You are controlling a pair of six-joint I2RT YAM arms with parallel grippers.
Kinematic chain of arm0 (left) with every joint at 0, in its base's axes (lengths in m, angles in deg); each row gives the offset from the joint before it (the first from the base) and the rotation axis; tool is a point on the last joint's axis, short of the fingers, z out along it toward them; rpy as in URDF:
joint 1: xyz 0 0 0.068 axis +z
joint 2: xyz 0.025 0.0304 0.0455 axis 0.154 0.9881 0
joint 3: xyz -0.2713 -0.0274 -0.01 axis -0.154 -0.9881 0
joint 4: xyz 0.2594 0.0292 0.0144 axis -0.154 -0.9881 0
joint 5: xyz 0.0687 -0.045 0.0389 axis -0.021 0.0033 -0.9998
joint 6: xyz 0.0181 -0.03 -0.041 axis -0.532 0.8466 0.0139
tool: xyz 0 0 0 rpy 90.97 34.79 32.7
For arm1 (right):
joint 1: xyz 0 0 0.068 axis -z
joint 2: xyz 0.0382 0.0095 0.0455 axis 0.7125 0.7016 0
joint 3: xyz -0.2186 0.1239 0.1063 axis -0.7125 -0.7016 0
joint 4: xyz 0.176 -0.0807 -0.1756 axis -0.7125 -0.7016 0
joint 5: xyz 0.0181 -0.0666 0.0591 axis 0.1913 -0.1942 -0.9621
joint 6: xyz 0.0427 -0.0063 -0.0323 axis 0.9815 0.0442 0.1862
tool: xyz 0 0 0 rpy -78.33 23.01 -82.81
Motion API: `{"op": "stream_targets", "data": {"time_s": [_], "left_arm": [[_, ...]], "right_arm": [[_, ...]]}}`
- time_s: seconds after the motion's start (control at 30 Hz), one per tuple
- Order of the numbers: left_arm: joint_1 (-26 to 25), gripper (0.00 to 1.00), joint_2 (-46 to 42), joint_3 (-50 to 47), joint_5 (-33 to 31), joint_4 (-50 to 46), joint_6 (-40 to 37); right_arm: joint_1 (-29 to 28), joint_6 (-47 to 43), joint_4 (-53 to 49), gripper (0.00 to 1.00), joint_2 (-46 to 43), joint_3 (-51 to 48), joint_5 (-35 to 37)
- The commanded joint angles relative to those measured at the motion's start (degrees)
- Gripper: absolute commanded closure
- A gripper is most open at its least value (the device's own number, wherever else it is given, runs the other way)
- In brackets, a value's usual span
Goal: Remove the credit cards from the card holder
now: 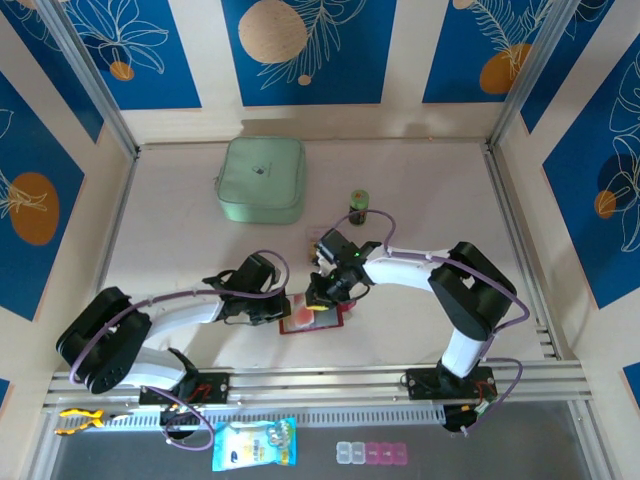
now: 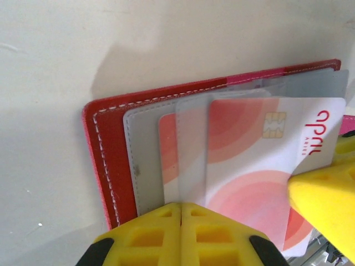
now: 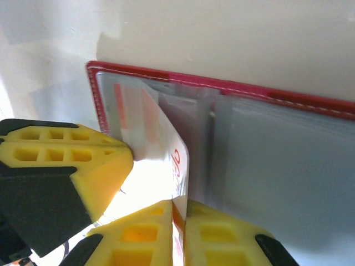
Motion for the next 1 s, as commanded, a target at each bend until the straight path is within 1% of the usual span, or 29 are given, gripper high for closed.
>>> {"op": "stream_targets", "data": {"time_s": [0.0,0.13,0.33,0.5,0.7,0.9,0.97], "left_arm": [[0.42,1.0,1.09,-0.27,-0.66,-3.52,-0.98],[0.44,1.0,1.13,-0.18,-0.41,-3.25,-0.85],[0.42,1.0,-0.89,1.53,-0.3,-4.3,-0.57],[0.42,1.0,-2.4,1.66,1.95,-0.18,1.81],[0.3,1.0,-0.55,1.15,3.87,3.85,3.36],[0.38,1.0,2.37,0.51,3.15,3.29,2.18],[0.32,1.0,3.17,0.09,2.87,2.46,1.63]], "right_arm": [[0.76,-1.03,-3.02,0.87,-2.21,-1.06,1.05],[1.18,-1.58,-3.43,0.85,-2.27,-0.97,0.94],[1.33,-1.69,-2.72,0.86,-2.13,-1.1,0.3],[1.13,-1.43,1.28,0.87,-1.3,-2.05,-2.97],[0.72,-0.71,3.2,0.86,-0.23,-2.03,-3.96],[0.73,-0.89,2.94,0.85,-0.15,-2.12,-3.87],[0.75,-0.91,2.85,0.83,-0.22,-2.03,-3.87]]}}
